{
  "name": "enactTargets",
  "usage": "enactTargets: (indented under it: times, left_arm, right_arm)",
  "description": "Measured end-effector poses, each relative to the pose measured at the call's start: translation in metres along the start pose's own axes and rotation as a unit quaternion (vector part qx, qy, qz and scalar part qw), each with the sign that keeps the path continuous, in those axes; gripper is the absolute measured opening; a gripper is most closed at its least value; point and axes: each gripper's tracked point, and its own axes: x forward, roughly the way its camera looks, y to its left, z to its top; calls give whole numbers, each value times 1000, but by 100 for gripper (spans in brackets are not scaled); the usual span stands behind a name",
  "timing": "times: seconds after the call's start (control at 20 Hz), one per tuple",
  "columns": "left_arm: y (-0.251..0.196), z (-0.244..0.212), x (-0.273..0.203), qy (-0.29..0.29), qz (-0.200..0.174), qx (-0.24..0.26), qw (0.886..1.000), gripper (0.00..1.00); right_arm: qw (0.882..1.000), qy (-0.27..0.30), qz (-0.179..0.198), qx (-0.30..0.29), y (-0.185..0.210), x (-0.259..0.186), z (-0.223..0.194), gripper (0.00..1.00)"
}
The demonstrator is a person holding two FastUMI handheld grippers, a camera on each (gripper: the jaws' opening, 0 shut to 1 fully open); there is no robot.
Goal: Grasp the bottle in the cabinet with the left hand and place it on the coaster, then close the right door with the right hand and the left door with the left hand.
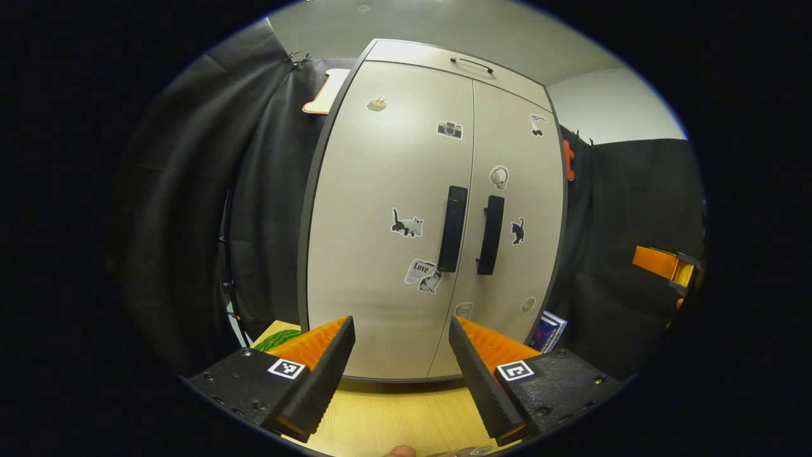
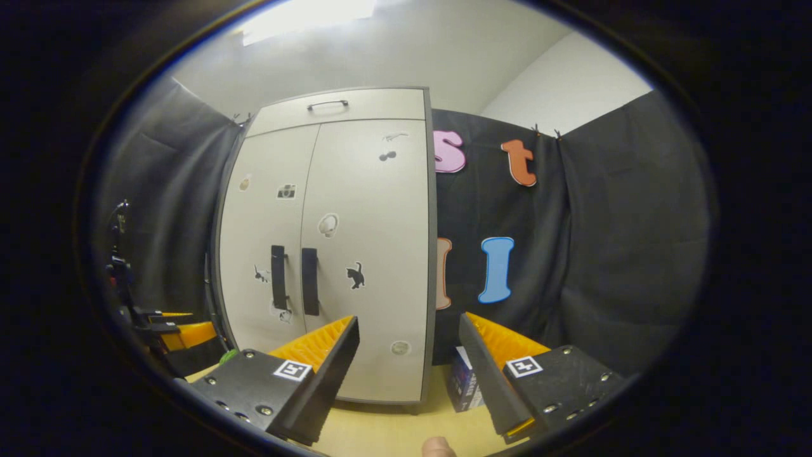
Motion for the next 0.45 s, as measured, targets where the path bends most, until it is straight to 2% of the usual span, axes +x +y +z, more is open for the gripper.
enactTargets:
  times: [0.45]
  left_arm:
    - [-2, 8, 2, -5, 5, 9, 1000, 94]
  right_arm:
    - [1000, 3, -2, -2, -2, 1, -3, 96]
